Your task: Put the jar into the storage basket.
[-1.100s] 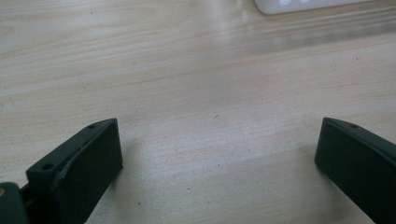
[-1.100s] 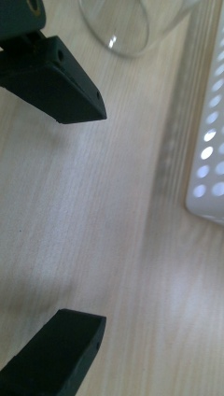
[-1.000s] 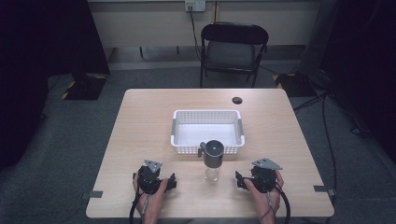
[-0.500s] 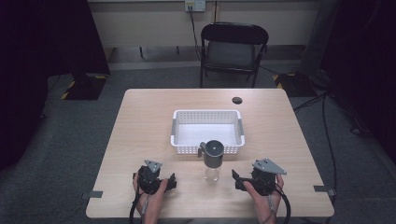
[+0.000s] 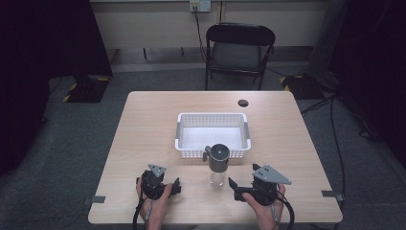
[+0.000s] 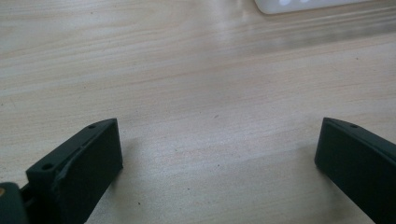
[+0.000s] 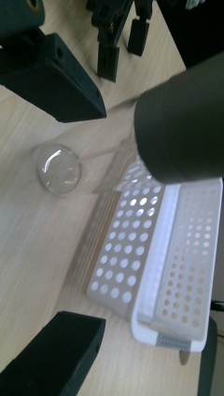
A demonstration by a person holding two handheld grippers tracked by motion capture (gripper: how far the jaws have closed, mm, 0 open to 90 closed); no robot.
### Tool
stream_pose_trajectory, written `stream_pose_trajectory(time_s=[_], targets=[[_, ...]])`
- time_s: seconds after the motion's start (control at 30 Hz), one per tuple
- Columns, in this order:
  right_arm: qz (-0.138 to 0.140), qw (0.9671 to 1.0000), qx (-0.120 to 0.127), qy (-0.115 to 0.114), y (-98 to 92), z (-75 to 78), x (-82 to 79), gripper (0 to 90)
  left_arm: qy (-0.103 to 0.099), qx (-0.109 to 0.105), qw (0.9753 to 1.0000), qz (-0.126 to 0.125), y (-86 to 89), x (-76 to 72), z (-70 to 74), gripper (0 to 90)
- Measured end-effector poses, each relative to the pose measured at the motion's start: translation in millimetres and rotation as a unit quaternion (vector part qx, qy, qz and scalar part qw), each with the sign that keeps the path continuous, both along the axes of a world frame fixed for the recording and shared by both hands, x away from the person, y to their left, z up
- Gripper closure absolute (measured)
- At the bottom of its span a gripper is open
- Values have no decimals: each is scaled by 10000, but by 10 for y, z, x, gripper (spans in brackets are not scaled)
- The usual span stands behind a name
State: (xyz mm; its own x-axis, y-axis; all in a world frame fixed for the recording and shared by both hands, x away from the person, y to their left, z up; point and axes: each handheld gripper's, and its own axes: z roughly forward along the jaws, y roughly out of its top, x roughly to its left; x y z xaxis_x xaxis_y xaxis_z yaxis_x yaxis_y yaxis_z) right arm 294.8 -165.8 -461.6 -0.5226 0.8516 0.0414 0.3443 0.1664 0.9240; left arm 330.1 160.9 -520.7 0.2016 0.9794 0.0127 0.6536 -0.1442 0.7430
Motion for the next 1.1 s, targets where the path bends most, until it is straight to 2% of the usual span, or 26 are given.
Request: stream_pose_trajectory(time_s=[0.2,0.37,0.5,0.77,1.1], targets=[[182,9997,75,-118,75,69,-37,13,0,0,10000,0,0,0,0,2],[327,9992,203,-142,124,110,-36,6,1,0,10000,-1,0,0,0,2],[458,9986,208,-179,210,135,-18,6,1,1,10000,-1,0,0,0,2],[552,9980,217,-218,353,162,75,7,5,6,10000,-5,1,0,1,2],[562,9979,179,-258,425,117,235,49,5,5,10000,-6,1,0,1,2]])
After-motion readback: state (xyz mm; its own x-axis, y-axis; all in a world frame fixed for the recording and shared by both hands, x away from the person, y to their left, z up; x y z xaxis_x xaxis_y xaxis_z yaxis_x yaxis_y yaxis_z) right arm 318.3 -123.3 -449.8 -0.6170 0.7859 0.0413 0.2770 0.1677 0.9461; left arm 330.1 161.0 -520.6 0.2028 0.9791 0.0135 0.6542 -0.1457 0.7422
